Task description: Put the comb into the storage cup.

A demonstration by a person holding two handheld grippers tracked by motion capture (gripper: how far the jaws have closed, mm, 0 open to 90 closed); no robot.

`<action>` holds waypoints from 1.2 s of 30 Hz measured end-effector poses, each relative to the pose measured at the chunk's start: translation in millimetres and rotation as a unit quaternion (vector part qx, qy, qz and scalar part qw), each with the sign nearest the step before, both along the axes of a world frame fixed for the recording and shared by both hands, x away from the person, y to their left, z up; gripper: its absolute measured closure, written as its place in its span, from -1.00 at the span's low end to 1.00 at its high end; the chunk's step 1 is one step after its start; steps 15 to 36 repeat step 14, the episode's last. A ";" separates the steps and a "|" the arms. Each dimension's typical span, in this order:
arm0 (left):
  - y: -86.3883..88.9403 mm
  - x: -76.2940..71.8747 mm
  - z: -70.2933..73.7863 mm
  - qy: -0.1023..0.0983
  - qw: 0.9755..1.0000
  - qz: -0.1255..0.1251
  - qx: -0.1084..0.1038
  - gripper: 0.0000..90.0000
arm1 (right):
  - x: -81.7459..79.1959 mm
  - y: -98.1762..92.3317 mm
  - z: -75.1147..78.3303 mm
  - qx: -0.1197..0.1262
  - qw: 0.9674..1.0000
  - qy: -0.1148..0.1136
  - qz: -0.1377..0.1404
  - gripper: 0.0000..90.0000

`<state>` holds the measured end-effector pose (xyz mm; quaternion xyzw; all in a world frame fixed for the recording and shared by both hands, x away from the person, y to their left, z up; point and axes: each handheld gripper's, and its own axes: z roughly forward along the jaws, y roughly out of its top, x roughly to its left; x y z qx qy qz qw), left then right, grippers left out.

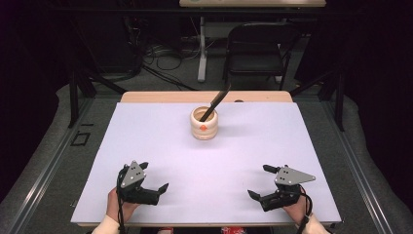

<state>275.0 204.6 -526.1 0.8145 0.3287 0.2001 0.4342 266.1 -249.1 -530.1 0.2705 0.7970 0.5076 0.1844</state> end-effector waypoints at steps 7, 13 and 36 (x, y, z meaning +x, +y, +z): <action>0.7 -2.7 -1.7 0.003 1.000 -0.004 0.003 -1.00 | 0.0 -0.1 0.1 0.000 1.000 0.000 0.001 -1.00; 0.8 0.3 -4.9 0.014 1.000 -0.013 0.004 -1.00 | 0.2 0.0 0.0 -0.003 1.000 -0.002 0.003 -1.00; 1.4 1.3 -5.4 0.016 1.000 -0.009 0.005 -1.00 | 0.2 -0.1 0.0 -0.003 1.000 -0.002 0.002 -1.00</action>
